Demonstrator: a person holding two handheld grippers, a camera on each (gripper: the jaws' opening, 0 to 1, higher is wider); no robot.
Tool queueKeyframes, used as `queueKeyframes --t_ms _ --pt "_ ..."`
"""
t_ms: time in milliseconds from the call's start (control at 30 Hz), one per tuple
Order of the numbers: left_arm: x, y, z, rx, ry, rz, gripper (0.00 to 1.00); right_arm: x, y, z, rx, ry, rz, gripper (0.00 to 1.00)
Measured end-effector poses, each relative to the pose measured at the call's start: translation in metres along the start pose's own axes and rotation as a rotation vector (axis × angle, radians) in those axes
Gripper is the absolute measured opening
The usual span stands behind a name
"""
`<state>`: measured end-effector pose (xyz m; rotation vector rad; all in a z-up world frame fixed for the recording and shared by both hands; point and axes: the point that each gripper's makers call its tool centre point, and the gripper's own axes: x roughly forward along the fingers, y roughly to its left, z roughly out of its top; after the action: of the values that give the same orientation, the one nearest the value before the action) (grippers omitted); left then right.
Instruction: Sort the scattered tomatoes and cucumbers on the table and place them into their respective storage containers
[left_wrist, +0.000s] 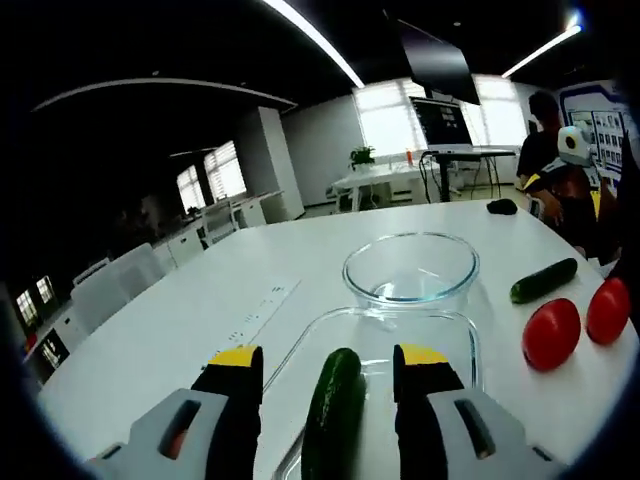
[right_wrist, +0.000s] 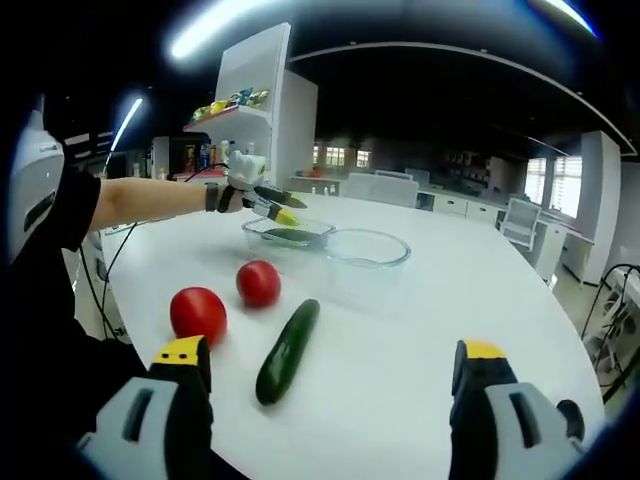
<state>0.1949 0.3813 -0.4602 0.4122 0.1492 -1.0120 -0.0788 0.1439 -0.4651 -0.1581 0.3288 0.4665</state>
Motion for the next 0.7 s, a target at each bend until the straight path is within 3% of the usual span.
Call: queueKeyframes --t_ms 167,233,367,567,700 --pt "-0.019 -0.001 0.02 -0.043 -0.065 0.024 0.67 -0.001 -0.001 -0.002 0.001 0.001 -0.003 0.96" --pt "-0.03 -0.012 0.027 -0.061 -0.088 0.035 0.7 -0.002 -0.001 -0.002 0.003 0.0 -0.002 0.96" --pt "-0.057 -0.031 0.041 -0.106 -0.167 0.056 0.95 -0.001 0.001 -0.002 0.0 -0.004 0.005 0.96" --pt "-0.099 -0.049 0.048 -0.167 -0.222 0.108 0.95 0.003 0.004 -0.004 -0.007 0.002 0.021 0.96" --pt "-0.126 -0.079 0.053 -0.206 -0.252 0.096 0.95 0.008 0.007 -0.001 -0.014 -0.003 0.034 0.96"
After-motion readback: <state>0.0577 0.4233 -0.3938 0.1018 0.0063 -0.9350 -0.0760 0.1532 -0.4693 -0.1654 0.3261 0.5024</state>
